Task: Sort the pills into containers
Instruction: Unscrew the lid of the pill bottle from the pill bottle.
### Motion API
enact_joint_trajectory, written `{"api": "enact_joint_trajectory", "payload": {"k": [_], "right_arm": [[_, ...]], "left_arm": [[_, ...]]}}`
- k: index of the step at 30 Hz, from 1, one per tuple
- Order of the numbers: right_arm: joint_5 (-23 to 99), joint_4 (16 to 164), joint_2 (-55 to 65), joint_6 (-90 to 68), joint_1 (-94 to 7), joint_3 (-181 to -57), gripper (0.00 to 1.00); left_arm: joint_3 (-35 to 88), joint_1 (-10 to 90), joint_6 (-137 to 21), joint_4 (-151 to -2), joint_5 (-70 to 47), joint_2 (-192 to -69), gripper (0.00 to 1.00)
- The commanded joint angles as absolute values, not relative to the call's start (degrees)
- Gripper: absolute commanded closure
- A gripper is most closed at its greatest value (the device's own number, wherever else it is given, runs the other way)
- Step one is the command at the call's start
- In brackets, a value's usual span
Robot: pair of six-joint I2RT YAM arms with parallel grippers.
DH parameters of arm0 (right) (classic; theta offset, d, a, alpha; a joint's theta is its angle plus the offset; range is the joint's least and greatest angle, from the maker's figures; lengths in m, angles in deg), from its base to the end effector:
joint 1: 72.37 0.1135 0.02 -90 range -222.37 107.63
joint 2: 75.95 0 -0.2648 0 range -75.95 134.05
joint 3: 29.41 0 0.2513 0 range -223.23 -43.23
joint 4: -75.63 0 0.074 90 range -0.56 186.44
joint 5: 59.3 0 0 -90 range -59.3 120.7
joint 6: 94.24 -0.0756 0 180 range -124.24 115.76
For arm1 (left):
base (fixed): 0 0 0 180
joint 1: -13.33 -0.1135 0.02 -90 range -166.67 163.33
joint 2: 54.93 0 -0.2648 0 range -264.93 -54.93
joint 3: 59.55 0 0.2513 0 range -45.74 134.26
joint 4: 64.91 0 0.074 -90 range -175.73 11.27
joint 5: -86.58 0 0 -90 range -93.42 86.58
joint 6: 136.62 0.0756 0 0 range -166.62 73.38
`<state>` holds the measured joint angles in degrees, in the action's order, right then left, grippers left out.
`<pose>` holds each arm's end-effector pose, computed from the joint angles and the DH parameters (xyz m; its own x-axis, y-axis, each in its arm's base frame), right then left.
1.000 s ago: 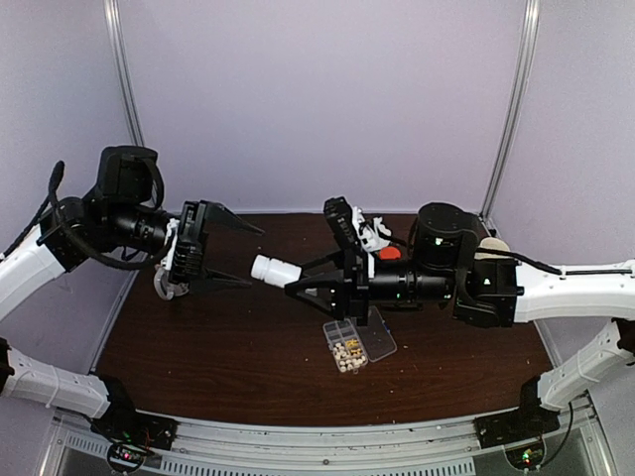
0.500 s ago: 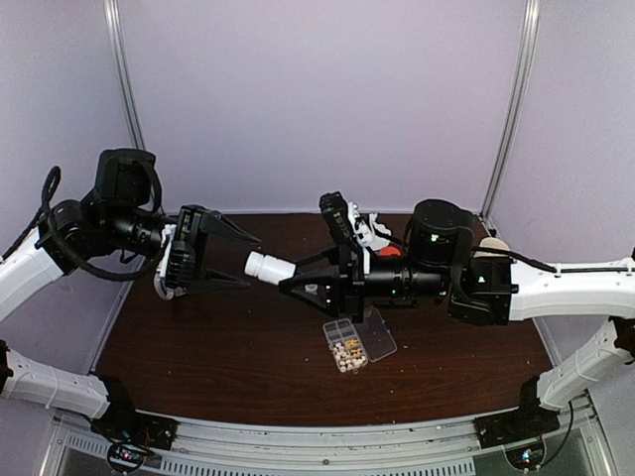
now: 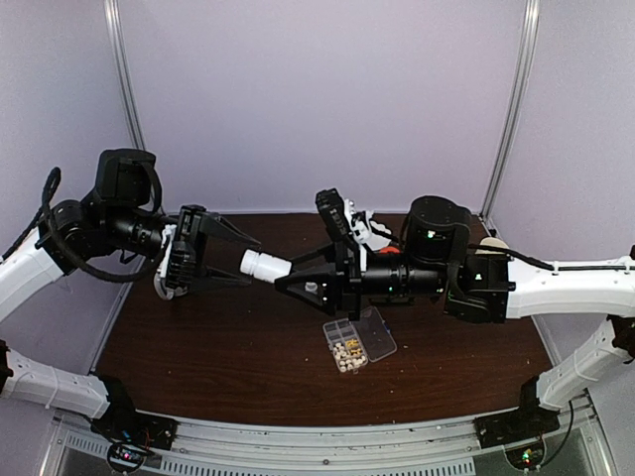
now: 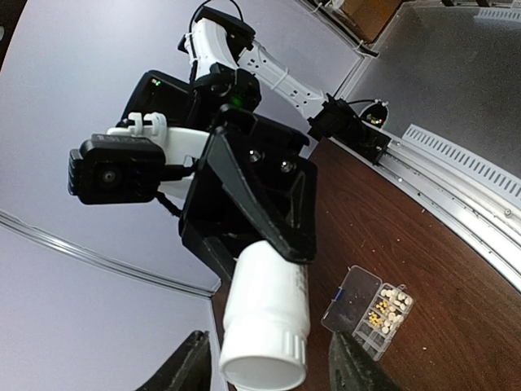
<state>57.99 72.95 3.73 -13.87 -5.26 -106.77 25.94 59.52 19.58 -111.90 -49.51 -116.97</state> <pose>0.1100 0.3496 0.3647 -0.1644 -0.0071 -0.9864 -0.9834 -0.0766 0.1644 0.1284 -0.2126 0.3969 0.7647 0.1195 -0.6332 0.6394 -0.2623 0.7227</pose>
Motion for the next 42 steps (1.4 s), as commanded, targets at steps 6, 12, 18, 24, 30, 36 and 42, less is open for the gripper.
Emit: {"api": "enact_joint_trajectory", "payload": {"k": [6,12,18,24,30,36,42], "right_arm": [[58.91,71.76,3.80,-14.52,-5.75,-108.09,0.95],[59.20,71.77,3.64,-14.52,-5.75,-108.01,0.95],[59.33,71.76,3.66,-14.52,-5.81,-108.08,0.95],[59.79,71.61,3.88,-14.62,-5.77,-108.36,0.96],[59.61,71.89,3.86,-14.42,-5.89,-108.31,0.97],[55.70,77.80,3.23,-7.90,-5.88,-109.98,0.97],[47.42,82.31,1.15,6.30,-5.80,-109.83,0.98]], "left_arm": [[25.52,59.82,20.09,-111.20,-49.10,-115.83,0.46],[25.46,59.82,20.17,-111.19,-48.58,-115.48,0.53],[25.52,59.82,20.18,-111.22,-48.95,-115.45,0.56],[25.54,59.82,20.16,-111.18,-48.88,-115.74,0.63],[25.67,59.82,19.60,-111.16,-48.46,-115.80,0.82],[25.55,59.82,6.51,-104.93,-48.44,-115.90,0.85],[27.47,59.91,-11.45,-102.18,-50.03,-117.28,0.90]]}}
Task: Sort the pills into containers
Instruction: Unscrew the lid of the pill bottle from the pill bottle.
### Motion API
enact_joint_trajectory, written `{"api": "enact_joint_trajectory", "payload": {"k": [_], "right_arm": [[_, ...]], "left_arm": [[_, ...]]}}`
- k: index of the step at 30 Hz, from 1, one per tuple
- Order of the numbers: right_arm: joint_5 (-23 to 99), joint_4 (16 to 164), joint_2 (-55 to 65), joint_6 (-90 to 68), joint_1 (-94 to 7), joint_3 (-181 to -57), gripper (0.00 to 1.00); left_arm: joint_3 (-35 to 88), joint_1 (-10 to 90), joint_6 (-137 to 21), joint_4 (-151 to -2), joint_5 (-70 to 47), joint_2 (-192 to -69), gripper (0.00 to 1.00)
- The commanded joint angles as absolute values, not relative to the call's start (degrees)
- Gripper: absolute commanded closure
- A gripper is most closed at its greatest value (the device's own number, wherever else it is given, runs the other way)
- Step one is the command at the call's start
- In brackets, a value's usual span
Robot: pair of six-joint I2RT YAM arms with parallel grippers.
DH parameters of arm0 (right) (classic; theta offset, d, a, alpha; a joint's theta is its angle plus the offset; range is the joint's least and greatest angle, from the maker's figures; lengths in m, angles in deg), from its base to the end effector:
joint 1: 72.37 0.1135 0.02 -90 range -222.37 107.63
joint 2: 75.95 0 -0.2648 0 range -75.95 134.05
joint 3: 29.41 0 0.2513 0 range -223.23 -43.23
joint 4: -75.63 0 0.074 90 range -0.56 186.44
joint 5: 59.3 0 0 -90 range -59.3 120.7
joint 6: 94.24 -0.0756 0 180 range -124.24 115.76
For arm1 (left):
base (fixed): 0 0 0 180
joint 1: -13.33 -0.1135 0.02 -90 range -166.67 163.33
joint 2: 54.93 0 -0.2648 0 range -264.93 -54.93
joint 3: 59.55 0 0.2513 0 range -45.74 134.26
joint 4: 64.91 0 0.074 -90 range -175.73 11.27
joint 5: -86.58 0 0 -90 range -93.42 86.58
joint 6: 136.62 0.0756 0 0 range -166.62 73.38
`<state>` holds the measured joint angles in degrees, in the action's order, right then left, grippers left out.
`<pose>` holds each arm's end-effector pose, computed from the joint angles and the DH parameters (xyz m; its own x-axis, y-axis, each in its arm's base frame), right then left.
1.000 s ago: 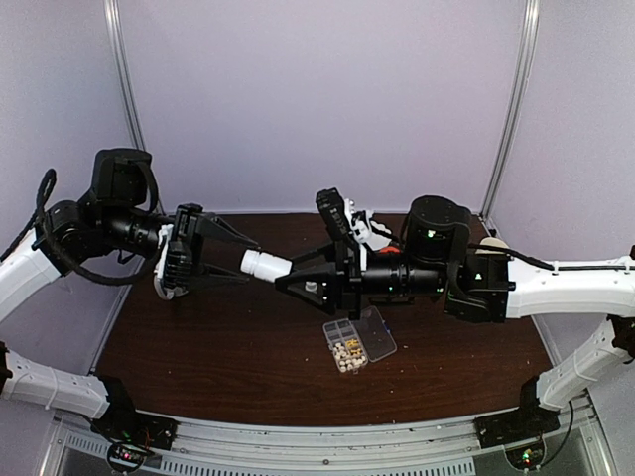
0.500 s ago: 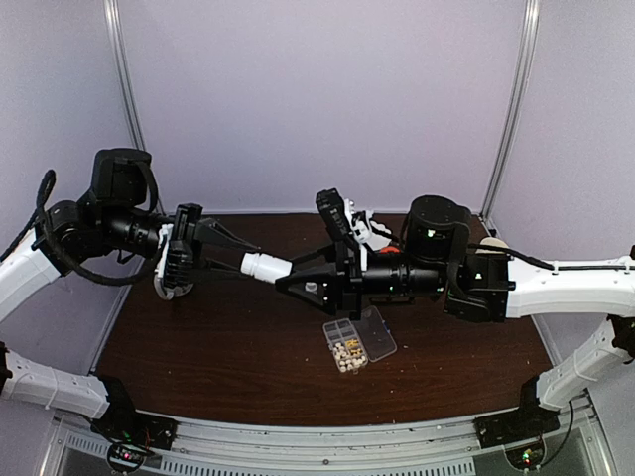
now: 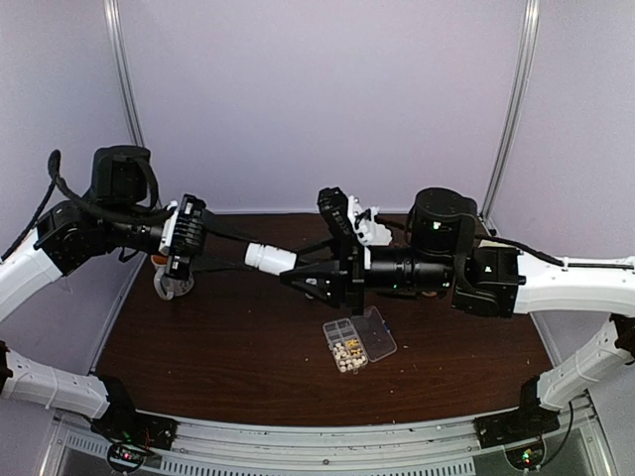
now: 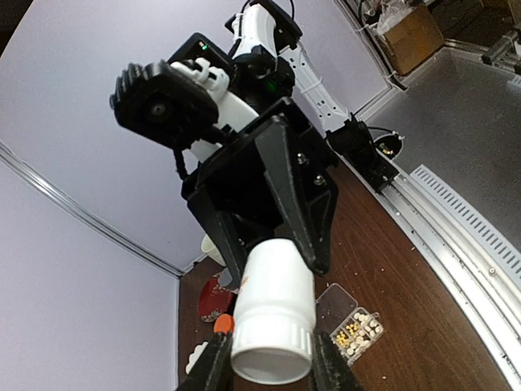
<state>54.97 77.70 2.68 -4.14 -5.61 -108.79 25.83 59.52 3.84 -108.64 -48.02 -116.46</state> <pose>0.1143 0.3448 0.3731 -0.0073 -0.0211 -0.9997 -0.9998 -0.0179 0.0077 0.1305 -0.2127 0.4044 0.5989 0.1689 -0.7828 0.7997 -0.1788 0.5732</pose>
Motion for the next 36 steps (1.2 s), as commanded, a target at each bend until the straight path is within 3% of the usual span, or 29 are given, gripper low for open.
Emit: {"api": "enact_joint_trajectory", "payload": {"k": [1,5,12,19,36], "right_arm": [[46.03,82.42,0.79,8.15,-5.76,-109.57,0.98],[40.69,82.53,-0.78,15.23,-4.94,-108.54,0.99],[28.64,75.17,-2.97,26.35,-2.28,-104.46,0.99],[18.50,68.40,-1.64,39.13,1.83,-101.68,0.99],[15.48,59.53,-5.72,40.61,2.79,-93.05,0.99]], "left_arm": [[28.00,60.03,-15.15,-102.19,-50.41,-117.63,0.91],[30.68,60.67,-30.02,-102.98,-49.83,-118.93,0.90],[32.32,60.97,-55.67,-102.07,-46.80,-119.56,1.00],[37.73,60.94,-71.04,-107.57,-52.13,-123.92,1.00],[40.67,58.60,-78.53,-115.07,-48.38,-122.49,1.00]]}}
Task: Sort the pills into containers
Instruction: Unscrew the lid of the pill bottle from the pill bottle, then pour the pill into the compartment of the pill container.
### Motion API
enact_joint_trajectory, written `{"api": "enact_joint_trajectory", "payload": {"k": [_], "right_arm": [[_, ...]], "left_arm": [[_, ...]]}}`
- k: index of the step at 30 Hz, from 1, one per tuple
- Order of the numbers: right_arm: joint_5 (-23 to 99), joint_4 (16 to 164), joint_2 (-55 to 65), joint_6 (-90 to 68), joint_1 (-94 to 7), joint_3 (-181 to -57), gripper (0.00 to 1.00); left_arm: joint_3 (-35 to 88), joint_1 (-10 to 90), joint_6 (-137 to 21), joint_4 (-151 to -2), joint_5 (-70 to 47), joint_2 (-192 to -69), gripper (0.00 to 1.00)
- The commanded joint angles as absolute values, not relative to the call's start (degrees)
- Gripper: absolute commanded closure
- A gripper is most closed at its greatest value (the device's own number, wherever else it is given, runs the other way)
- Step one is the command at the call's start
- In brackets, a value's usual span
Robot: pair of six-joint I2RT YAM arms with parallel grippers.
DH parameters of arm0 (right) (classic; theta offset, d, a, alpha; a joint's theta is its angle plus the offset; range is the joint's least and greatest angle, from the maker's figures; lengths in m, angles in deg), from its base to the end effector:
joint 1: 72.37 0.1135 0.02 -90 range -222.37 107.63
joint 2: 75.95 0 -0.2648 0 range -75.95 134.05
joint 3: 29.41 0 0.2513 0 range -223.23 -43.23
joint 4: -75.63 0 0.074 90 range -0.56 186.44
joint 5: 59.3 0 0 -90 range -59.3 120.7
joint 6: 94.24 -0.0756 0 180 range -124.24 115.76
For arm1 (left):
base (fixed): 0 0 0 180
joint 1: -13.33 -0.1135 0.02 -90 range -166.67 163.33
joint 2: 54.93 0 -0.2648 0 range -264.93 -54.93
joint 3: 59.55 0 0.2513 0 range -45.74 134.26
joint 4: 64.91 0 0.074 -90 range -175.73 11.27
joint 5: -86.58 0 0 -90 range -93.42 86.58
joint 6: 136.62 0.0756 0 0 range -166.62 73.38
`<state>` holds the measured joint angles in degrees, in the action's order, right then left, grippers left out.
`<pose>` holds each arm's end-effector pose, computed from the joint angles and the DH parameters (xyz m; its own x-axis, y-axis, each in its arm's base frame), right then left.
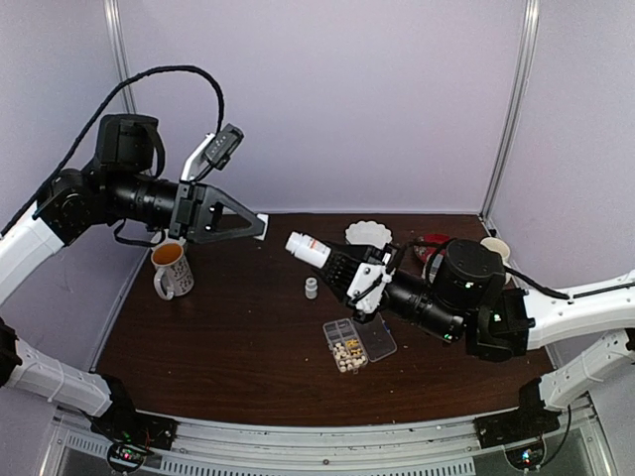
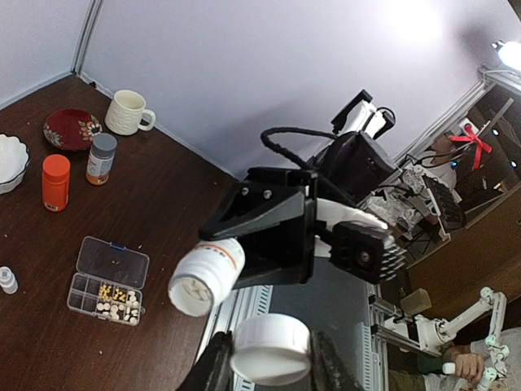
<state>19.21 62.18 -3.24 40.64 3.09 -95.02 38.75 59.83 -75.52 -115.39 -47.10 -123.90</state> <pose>0.0994 0.3232 0.3517 0.6539 -0.2330 -0.7198 -0.6173 0.3857 -0.6857 0.1439 -0.2275 0.4373 -0.6852 0.2143 -0.6961 0.7274 0.1533 -0.6689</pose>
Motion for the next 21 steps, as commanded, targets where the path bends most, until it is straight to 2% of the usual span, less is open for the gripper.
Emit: {"api": "enact_joint_trajectory", "payload": {"k": [1,11,21], "right_arm": [[15.30,59.55,-6.05,40.25,2.78,-92.67,0.99],[14.46,58.12,-10.08,30.09,2.69,-85.99,1.00],[10.82,53.45,-13.90,11.72,0.96,-73.09,1.00]], "left_arm": [[40.66,58.30,-78.63,-114.92,-48.34,-122.46,1.00],[40.90,58.24,-71.68,-116.94,-43.32,-121.98,1.00],[40.77,58.24,-62.99,-122.33,-30.62,-121.51,1.00]]}}
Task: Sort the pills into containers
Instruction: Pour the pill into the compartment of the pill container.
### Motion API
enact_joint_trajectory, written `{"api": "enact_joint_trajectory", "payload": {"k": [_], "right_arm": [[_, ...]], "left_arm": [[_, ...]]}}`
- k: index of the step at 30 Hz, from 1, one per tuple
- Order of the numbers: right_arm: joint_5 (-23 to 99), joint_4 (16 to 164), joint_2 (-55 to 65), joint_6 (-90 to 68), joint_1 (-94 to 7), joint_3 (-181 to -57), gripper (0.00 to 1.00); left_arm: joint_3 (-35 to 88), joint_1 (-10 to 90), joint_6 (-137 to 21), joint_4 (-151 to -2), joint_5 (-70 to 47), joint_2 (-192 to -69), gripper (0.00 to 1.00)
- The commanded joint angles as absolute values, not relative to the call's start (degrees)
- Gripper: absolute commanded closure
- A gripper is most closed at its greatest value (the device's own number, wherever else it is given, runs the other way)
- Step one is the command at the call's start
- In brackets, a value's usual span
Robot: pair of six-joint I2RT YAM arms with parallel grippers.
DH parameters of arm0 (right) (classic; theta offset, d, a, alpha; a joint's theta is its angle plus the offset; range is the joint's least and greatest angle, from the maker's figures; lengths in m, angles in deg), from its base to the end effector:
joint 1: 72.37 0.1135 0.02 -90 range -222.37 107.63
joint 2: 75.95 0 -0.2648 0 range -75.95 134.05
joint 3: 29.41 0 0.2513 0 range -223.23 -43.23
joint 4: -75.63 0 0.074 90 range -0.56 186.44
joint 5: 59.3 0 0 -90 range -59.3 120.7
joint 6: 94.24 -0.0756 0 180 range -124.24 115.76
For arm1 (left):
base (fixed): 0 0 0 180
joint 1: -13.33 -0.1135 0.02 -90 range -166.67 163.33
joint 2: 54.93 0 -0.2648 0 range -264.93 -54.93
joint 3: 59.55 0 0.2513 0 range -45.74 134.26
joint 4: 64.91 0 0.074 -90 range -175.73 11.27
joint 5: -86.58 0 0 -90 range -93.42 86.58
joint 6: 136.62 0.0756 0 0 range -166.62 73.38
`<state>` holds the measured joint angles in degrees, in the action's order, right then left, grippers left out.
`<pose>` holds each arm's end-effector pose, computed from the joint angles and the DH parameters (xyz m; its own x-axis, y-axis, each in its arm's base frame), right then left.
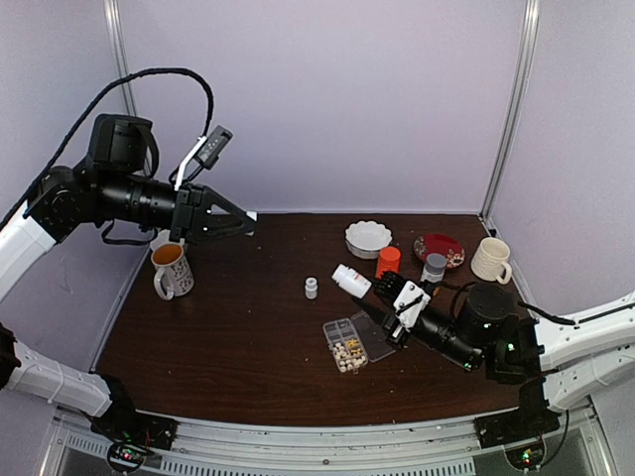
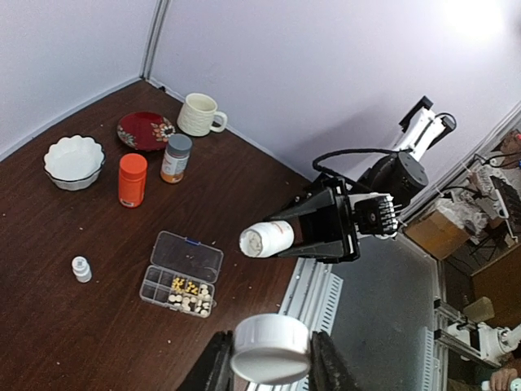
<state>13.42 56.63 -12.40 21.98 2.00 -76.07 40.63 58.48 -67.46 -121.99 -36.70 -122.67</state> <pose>0.0994 0.2719 0.2830 0.3798 -0.2082 -0.9013 -0.7488 0.5029 -0.4317 0.1515 -0.2111 0.4362 -0.6108 0.1923 -0.7681 0.7781 0.3257 -0.5372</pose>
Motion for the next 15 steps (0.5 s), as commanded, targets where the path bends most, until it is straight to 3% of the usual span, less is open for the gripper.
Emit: {"api": "enact_joint_trajectory", "payload": {"k": [1,7,15], "right_arm": [[10.76,53.48,-13.83,10.23,0.86,-72.19,1.00],[9.70,54.53,-11.77,2.36,0.14,-68.14,1.00],[8.74,50.31,-6.59,-3.91,-0.30,-63.13,1.00]], "left_arm": [[40.48,58.24,-62.55,-122.17,-29.75,-121.36,1.00],[37.90,57.95,-58.91,-122.36,-21.40,-120.23,1.00],[33.74,53.92,-56.50,-121.59,-20.20,-119.91,1.00]]}}
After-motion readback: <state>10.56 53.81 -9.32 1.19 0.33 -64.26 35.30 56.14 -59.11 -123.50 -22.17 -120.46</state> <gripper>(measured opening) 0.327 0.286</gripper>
